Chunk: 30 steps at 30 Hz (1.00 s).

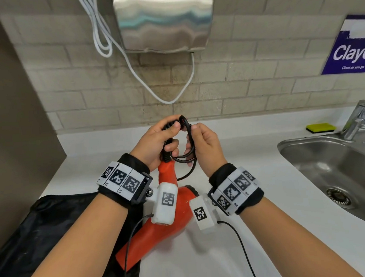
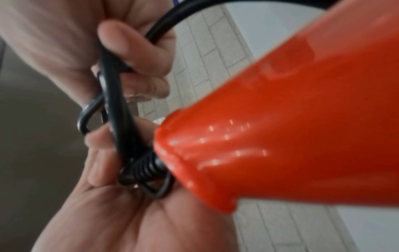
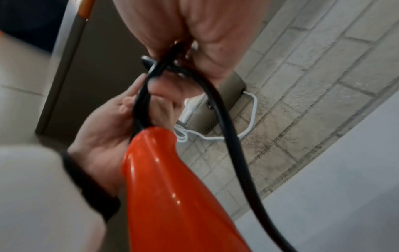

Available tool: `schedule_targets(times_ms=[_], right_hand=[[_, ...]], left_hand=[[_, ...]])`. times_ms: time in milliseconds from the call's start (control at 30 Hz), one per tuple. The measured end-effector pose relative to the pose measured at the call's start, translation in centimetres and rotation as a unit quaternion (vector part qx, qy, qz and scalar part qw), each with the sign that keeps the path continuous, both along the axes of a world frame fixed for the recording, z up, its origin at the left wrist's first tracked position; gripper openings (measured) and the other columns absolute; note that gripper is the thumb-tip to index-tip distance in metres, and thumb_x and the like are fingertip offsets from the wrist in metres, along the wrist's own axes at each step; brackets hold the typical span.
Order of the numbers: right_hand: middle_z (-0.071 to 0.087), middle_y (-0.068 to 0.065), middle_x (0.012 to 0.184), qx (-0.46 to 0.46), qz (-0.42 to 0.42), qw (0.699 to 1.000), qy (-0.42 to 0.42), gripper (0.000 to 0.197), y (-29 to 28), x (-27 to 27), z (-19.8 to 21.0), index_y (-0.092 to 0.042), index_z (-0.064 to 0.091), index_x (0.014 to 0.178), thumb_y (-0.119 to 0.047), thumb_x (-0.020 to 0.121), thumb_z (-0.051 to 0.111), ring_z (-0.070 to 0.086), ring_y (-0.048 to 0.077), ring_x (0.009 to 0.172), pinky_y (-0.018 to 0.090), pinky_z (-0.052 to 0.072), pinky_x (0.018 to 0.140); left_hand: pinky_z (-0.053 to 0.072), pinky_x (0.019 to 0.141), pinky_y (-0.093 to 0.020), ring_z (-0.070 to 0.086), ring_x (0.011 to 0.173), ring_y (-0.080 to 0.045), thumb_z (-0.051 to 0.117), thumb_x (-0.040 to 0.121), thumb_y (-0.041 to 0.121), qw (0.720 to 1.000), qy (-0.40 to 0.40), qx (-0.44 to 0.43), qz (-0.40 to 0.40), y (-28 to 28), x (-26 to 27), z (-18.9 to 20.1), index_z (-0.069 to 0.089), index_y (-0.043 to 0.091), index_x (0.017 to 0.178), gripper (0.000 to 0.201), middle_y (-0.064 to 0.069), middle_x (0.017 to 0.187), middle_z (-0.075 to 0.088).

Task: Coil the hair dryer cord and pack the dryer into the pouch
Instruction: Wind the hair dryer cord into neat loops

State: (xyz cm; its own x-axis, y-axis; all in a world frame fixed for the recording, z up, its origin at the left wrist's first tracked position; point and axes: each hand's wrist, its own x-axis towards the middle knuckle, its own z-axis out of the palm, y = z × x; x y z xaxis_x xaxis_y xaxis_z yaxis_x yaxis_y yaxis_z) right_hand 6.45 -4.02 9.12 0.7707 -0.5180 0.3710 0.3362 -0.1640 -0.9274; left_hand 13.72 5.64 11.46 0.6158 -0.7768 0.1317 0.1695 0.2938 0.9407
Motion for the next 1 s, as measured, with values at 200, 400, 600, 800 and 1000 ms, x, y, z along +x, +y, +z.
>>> schedule_targets(times_ms=[200,400,600,800,1000], right_hand=[[0.046,-0.016,0.038,-0.029,-0.08,0.996,-0.041,0.045,0.6,1.5,-0.3,-0.024,0.051,0.061,-0.018,0.099,0.028,0.041,-0.004,0.039,0.016,0.03,0.05],[0.046,-0.014,0.046,-0.135,-0.123,0.983,-0.035,0.035,0.4,1.6,-0.1,-0.028,0.048,0.063,-0.024,0.095,0.034,0.043,-0.001,0.046,0.011,0.031,0.051],[0.041,-0.009,0.053,-0.162,-0.164,0.972,-0.042,0.035,0.1,1.5,0.0,-0.022,0.044,0.059,-0.019,0.094,0.043,0.043,0.0,0.048,0.01,0.034,0.05],[0.05,0.008,0.057,-0.157,-0.102,0.982,-0.023,0.039,-0.5,1.5,0.6,0.002,0.062,0.075,-0.032,0.087,0.045,0.042,0.016,0.057,0.039,0.043,0.055],[0.045,-0.001,0.057,-0.204,-0.068,0.976,0.043,0.047,-2.4,0.1,0.3,-0.003,0.055,0.062,-0.037,0.089,0.037,0.039,0.006,0.053,0.019,0.033,0.055]], left_hand=[[0.03,0.034,-0.014,0.028,0.033,-0.002,0.042,0.094,0.013,1.0,-0.003,0.005,-0.002,-0.3,-0.6,0.0,0.057,0.019,0.1,0.018,0.001,0.085,0.055],[0.026,0.033,-0.014,0.025,0.034,-0.002,0.042,0.094,0.029,0.999,-0.025,0.009,0.024,-0.2,-0.6,0.1,0.059,0.019,0.095,0.02,0.004,0.082,0.057],[0.026,0.033,-0.013,0.025,0.031,-0.002,0.043,0.094,0.017,1.0,-0.002,0.008,0.026,-0.2,-0.2,0.2,0.061,0.018,0.092,0.019,0.003,0.079,0.063],[0.024,0.032,-0.013,0.023,0.031,-0.002,0.047,0.089,0.031,1.0,-0.005,-0.006,0.022,0.2,0.0,0.2,0.064,0.021,0.084,0.02,0.005,0.071,0.061],[0.022,0.031,-0.013,0.021,0.03,-0.002,0.053,0.089,0.018,0.996,-0.043,0.032,0.064,-0.1,0.0,0.2,0.058,0.014,0.08,0.011,0.009,0.06,0.057]])
